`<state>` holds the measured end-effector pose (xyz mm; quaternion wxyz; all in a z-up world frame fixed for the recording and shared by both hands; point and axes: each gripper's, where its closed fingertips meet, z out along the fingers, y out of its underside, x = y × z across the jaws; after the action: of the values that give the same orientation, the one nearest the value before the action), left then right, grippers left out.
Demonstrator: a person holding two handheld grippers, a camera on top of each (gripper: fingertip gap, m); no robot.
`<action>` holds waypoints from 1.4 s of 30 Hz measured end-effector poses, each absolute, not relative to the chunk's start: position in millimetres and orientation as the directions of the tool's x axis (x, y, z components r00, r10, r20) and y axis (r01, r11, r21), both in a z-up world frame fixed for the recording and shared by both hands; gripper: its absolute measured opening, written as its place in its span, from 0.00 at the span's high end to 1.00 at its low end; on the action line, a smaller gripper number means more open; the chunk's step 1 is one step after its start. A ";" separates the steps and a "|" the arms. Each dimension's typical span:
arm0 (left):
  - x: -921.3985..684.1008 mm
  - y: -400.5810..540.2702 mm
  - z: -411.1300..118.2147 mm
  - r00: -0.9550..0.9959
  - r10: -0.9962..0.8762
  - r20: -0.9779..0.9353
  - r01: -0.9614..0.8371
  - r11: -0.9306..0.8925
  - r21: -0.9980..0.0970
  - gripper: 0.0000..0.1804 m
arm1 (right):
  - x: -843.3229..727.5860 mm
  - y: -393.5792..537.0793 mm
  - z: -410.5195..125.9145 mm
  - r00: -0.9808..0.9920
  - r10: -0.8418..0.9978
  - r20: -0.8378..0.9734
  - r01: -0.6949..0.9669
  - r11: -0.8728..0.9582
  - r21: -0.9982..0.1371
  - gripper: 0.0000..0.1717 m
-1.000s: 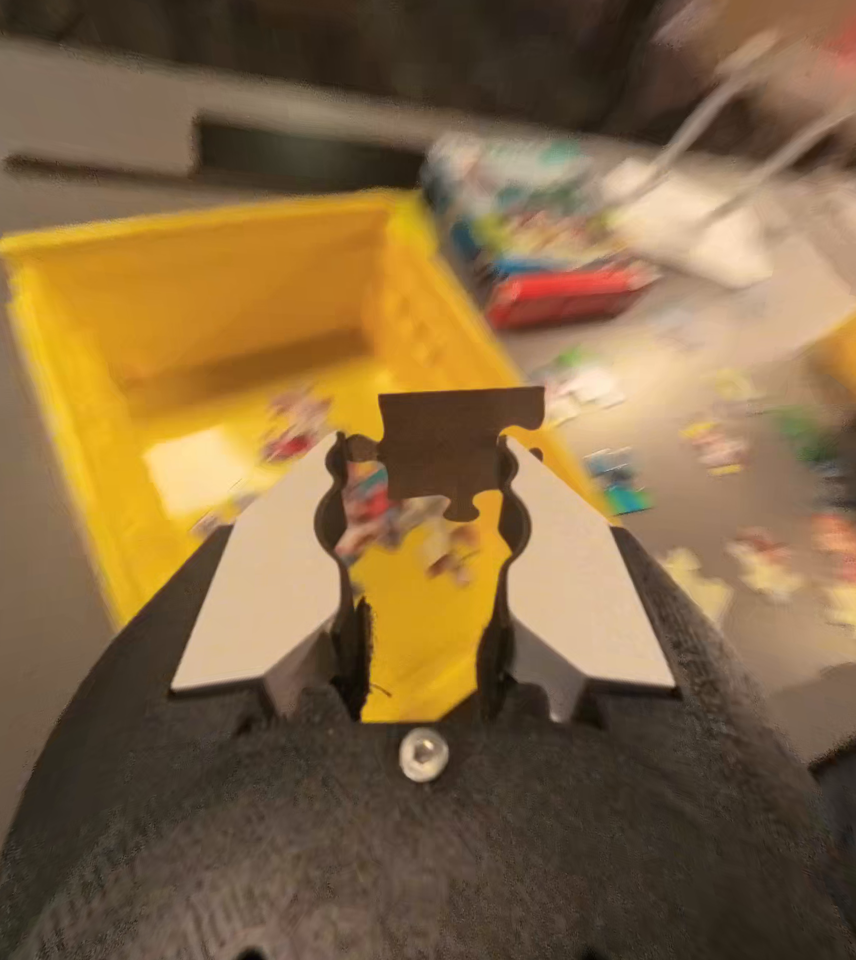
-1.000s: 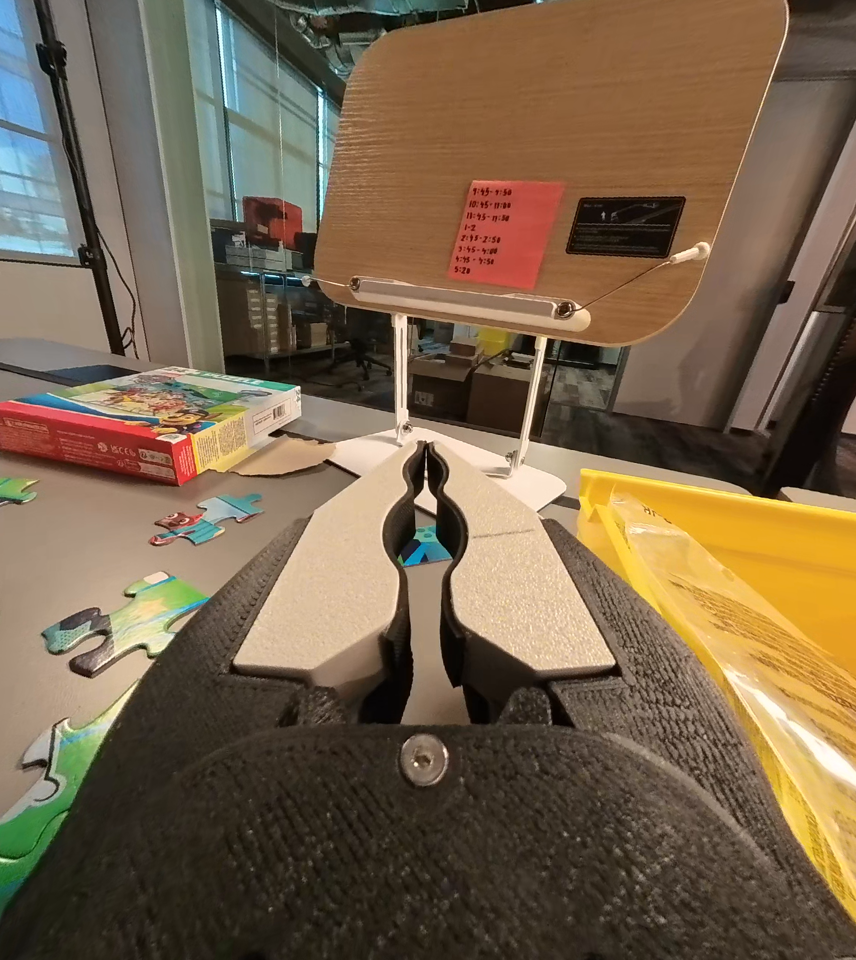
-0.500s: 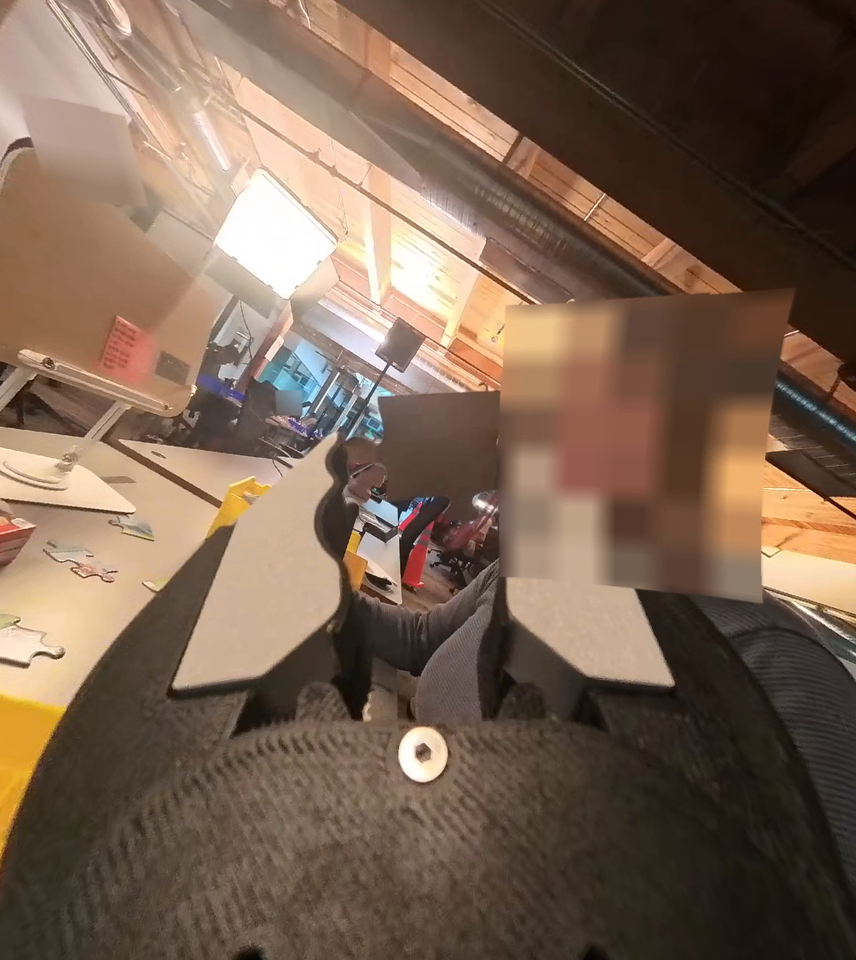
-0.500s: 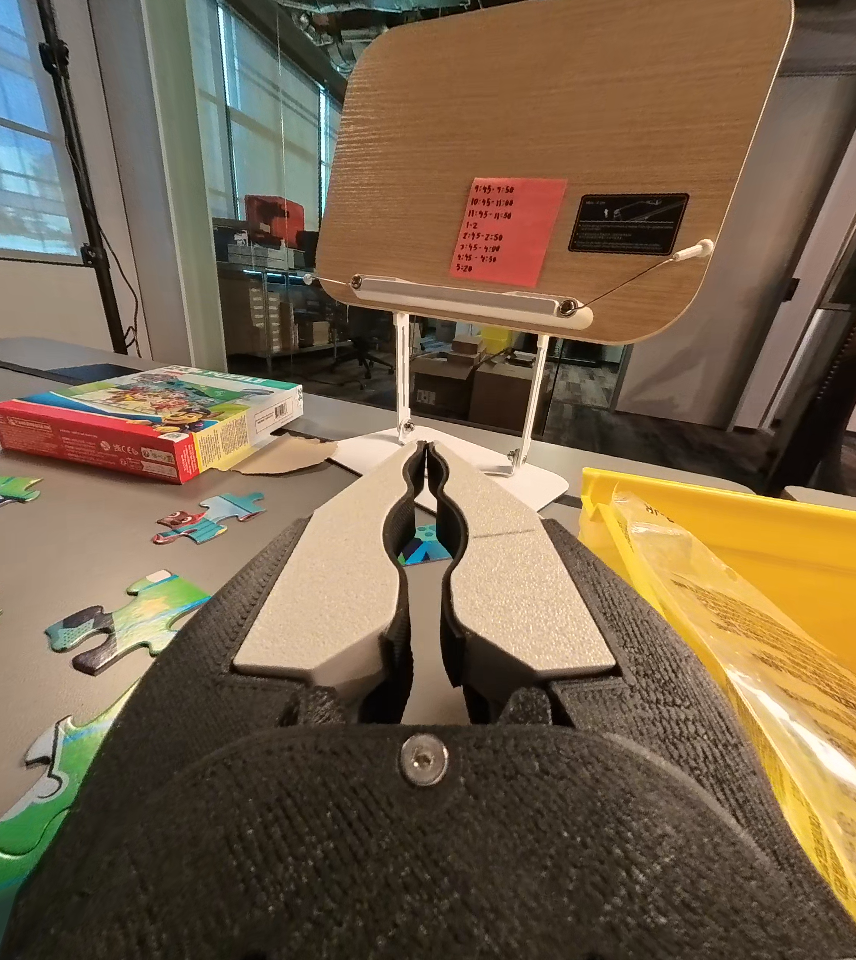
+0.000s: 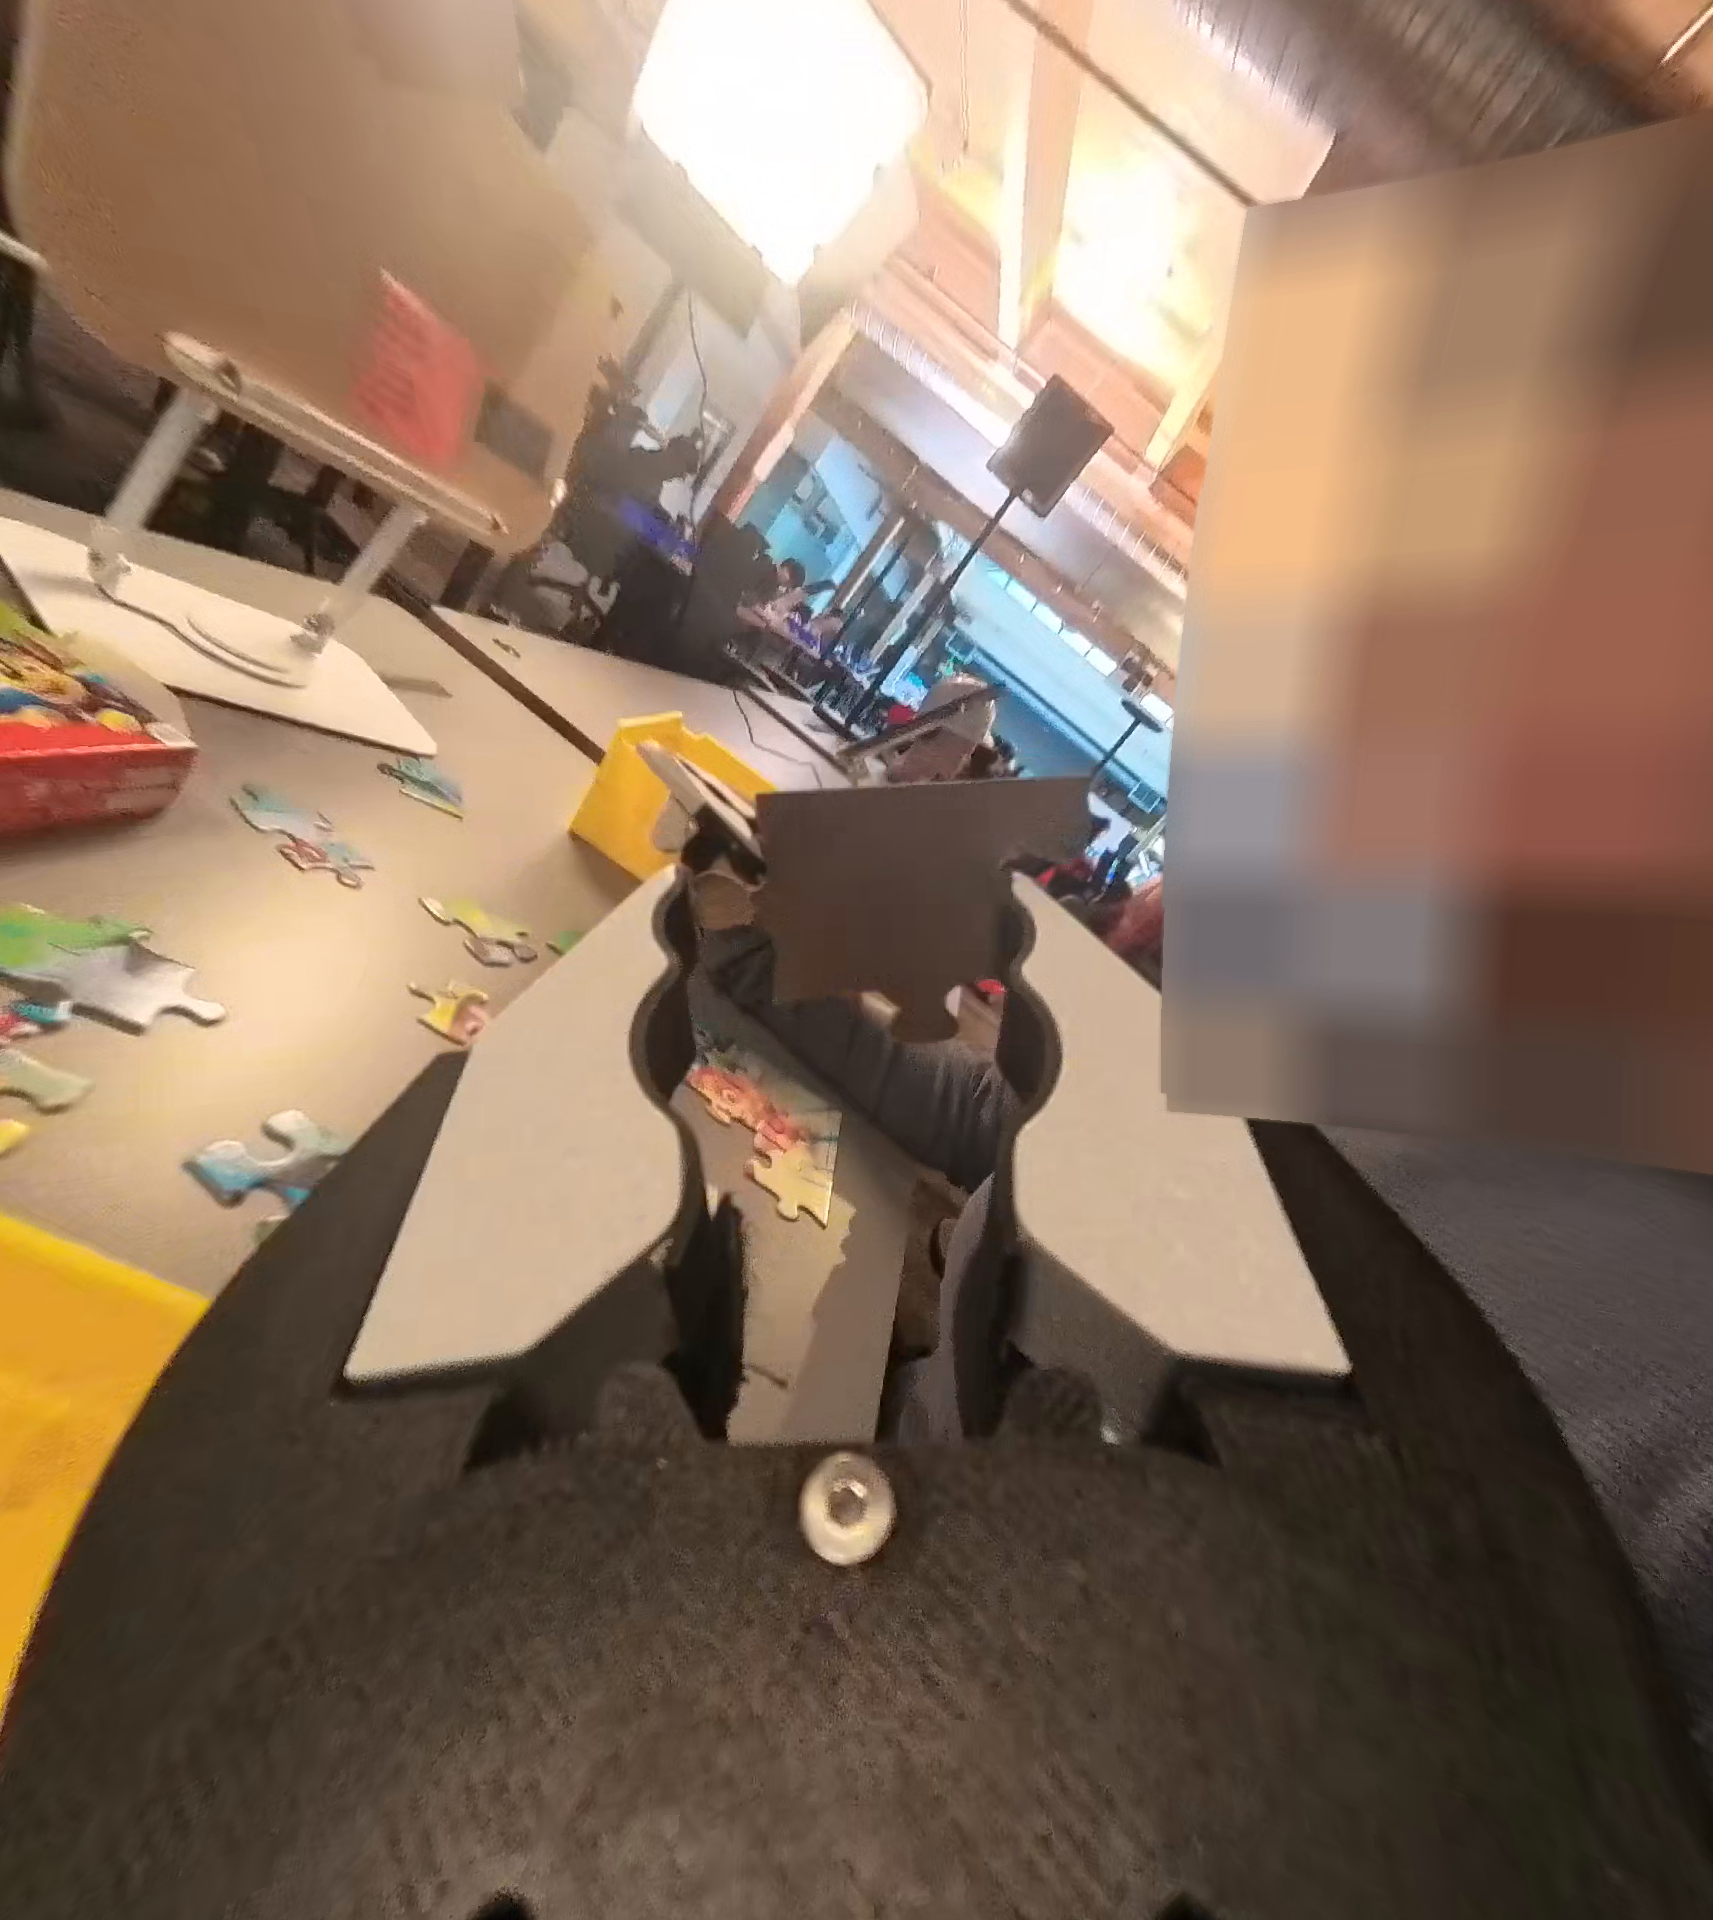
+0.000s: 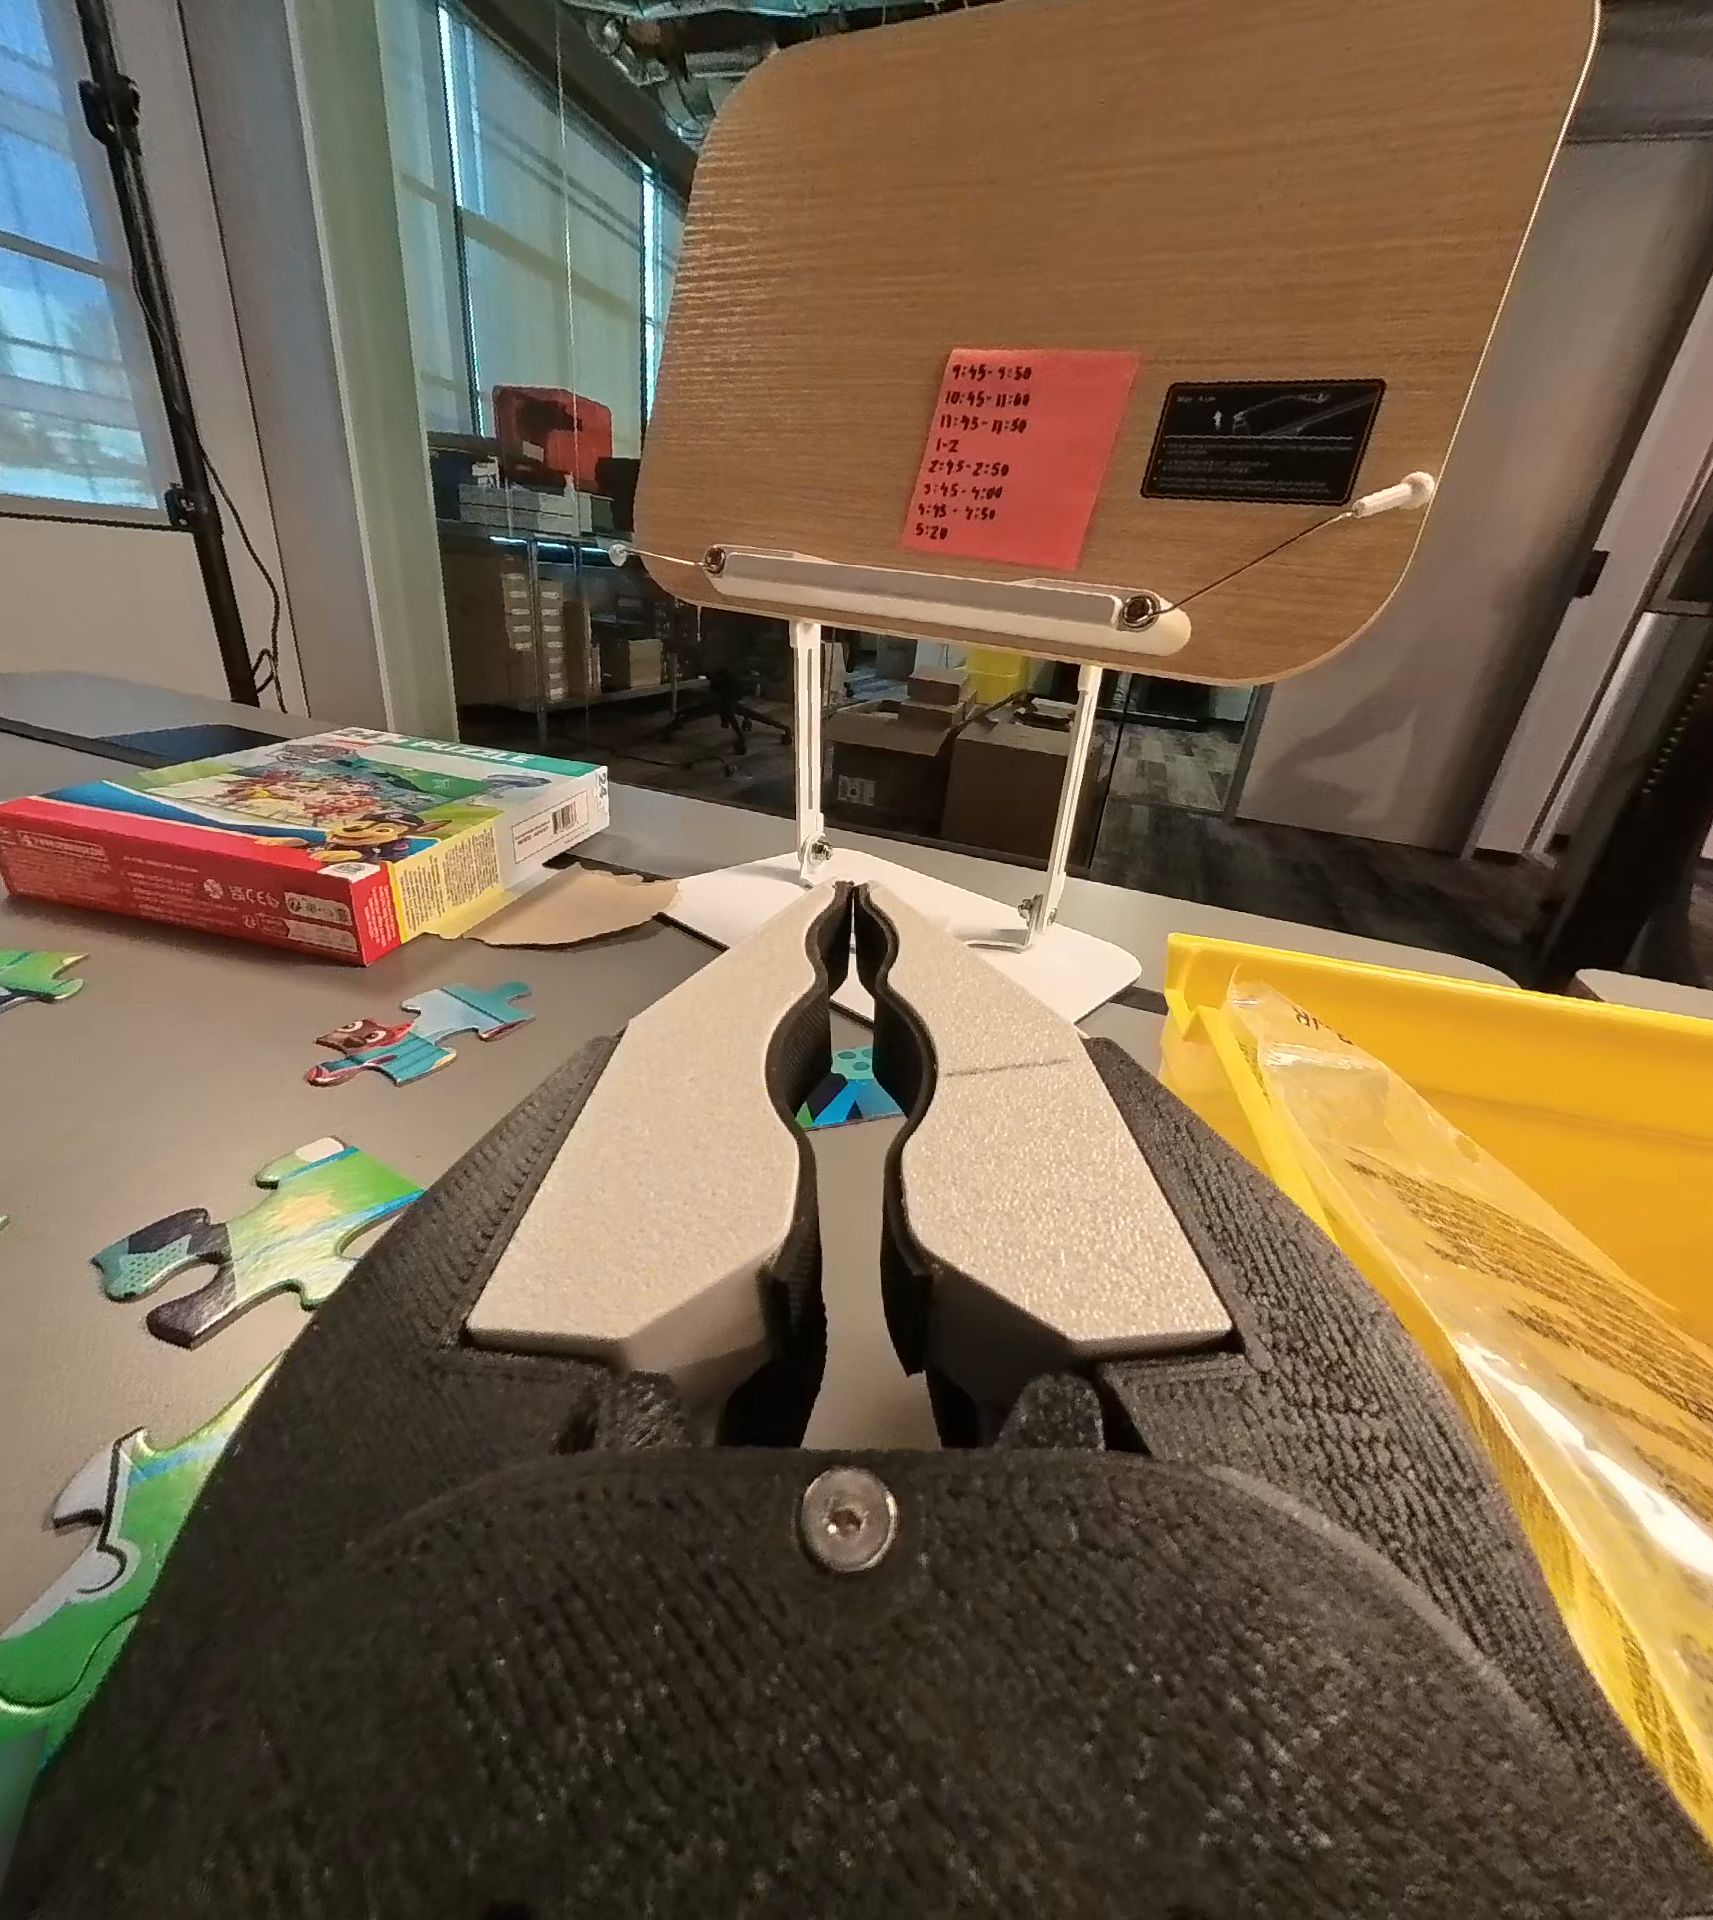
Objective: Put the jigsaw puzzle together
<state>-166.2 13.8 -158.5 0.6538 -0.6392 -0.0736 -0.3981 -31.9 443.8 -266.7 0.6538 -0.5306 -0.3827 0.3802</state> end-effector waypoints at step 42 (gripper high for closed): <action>-233.0 -68.0 -218.7 0.869 0.163 0.467 0.473 0.001 -0.881 0.68 | -136.5 145.0 -330.1 -0.863 0.265 0.431 0.132 0.940 -0.314 0.90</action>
<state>-233.0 -68.0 -218.7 0.6696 -0.6973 -0.2281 -0.1159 -136.5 145.0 -330.1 0.2405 -0.1041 -0.9551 0.1382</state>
